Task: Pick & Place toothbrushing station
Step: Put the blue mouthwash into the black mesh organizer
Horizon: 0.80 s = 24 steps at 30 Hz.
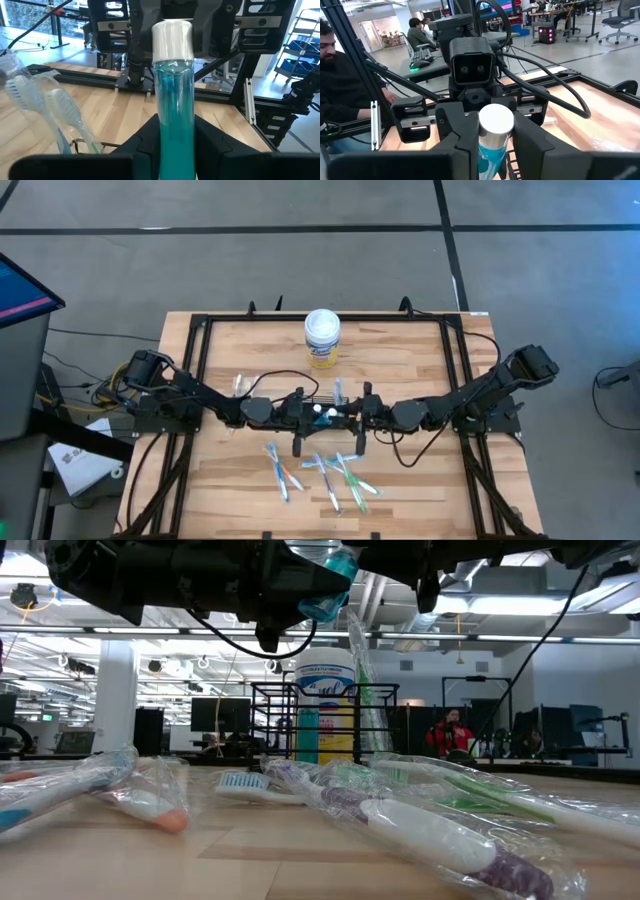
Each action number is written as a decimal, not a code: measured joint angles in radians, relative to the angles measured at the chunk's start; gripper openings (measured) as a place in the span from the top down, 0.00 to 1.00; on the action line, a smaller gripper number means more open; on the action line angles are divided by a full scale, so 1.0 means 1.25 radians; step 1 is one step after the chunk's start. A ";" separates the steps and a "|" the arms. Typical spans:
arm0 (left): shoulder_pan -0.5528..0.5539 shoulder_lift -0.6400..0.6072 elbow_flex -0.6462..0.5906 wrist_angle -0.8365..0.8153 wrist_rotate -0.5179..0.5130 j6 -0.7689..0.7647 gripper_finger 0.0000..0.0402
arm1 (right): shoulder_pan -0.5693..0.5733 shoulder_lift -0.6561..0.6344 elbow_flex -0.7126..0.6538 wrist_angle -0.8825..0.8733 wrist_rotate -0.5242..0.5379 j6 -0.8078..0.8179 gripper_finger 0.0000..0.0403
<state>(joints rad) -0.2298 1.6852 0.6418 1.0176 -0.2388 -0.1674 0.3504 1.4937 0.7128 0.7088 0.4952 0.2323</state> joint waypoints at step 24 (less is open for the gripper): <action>0.000 -0.001 0.000 -0.002 0.000 0.005 0.79 | -0.016 0.000 0.000 -0.001 -0.063 -0.003 0.81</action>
<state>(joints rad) -0.2298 1.6840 0.6415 1.0157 -0.2382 -0.1608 0.3309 1.4933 0.7132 0.7074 0.4168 0.2281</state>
